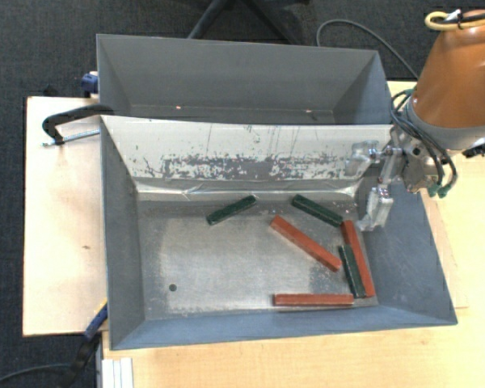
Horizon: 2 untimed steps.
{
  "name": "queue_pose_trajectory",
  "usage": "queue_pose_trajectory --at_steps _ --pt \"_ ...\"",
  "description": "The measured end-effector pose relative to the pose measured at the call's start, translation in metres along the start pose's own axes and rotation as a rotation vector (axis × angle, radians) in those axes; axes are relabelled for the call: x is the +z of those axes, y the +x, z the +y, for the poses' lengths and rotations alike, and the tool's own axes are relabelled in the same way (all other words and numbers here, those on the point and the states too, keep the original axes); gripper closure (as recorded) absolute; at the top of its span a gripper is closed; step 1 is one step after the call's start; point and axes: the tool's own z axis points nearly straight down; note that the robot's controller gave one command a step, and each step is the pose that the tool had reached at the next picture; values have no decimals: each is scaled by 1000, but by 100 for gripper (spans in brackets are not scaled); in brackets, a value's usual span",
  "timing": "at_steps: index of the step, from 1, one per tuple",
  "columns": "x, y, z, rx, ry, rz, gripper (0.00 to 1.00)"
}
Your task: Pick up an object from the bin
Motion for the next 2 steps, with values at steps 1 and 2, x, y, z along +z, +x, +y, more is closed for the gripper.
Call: queue_pose_trajectory --at_steps 1,2 --pt "-30 33 -21 -269 2 -2 0" --pt "146 8 -5 -186 -4 9 0"
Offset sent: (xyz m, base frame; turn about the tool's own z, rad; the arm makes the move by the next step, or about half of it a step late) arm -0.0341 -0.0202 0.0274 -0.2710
